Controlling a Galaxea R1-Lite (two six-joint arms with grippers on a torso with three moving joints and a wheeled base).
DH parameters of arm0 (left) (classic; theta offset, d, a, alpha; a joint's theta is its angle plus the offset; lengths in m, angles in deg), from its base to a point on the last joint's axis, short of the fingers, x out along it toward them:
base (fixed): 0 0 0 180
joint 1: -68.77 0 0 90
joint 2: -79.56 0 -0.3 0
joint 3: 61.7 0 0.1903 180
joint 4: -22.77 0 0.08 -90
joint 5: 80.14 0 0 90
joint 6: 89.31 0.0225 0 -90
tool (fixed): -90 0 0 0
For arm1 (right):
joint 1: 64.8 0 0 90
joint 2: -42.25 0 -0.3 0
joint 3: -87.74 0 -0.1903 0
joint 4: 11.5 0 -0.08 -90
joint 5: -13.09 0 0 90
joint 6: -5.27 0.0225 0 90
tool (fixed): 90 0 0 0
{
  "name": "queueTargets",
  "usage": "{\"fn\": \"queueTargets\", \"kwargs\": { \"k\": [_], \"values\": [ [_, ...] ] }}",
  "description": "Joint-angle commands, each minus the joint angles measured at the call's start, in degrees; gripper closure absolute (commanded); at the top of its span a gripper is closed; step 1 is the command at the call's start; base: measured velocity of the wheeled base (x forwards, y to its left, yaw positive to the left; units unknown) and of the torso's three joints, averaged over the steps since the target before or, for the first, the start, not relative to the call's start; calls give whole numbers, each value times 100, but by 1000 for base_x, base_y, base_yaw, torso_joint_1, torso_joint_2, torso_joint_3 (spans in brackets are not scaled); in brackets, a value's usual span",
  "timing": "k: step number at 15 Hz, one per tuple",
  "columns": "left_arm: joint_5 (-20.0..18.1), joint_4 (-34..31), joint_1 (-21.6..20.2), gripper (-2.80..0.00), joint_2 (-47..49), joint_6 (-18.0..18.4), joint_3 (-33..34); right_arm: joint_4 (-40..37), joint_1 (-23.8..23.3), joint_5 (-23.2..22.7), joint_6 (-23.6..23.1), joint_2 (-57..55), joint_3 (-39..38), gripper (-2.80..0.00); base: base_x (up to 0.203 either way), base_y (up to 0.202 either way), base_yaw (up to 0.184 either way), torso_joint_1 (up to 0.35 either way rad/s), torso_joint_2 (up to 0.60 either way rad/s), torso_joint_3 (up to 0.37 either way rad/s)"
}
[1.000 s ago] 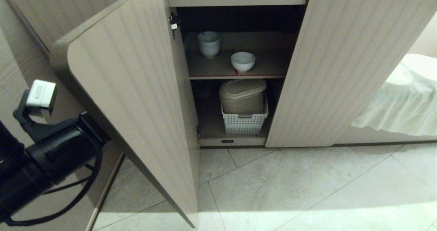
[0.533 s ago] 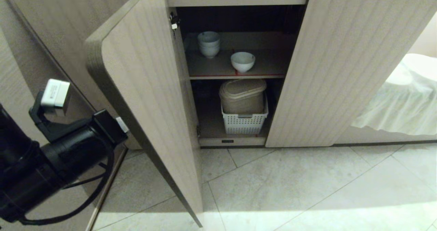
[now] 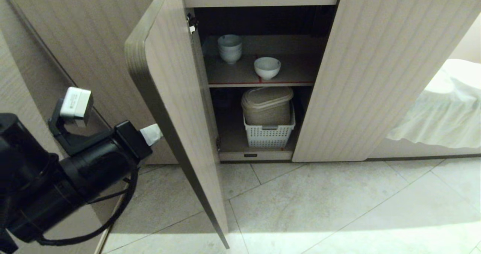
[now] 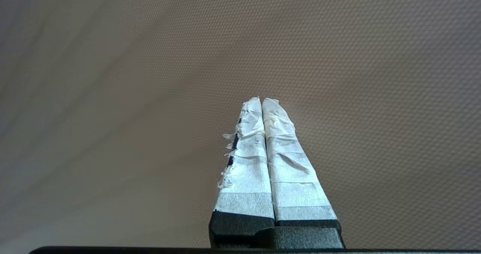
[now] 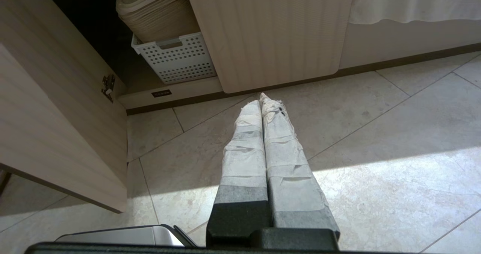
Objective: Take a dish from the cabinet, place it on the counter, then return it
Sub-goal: Close the cabinet door
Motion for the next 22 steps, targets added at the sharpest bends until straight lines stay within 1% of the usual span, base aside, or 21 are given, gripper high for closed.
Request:
{"fn": "queueTargets", "kwargs": {
  "k": [1,6,11,19,22],
  "values": [
    [-5,226,9,0,253,-21,-9,2,2,2,1,-7,-1,0,0,0,0,0,0,0],
    [-24,819,8,0,828,7,-175,2,2,2,7,-7,-1,0,0,0,0,0,0,0],
    [-24,859,7,0,1099,7,-441,2,2,2,7,-7,-1,0,0,0,0,0,0,0],
    [-38,863,-31,0,1643,26,-1086,2,2,2,7,-7,-1,0,0,0,0,0,0,0],
    [-42,865,-43,0,1910,34,-1511,2,2,2,7,-7,-1,0,0,0,0,0,0,0]
  ]
}}
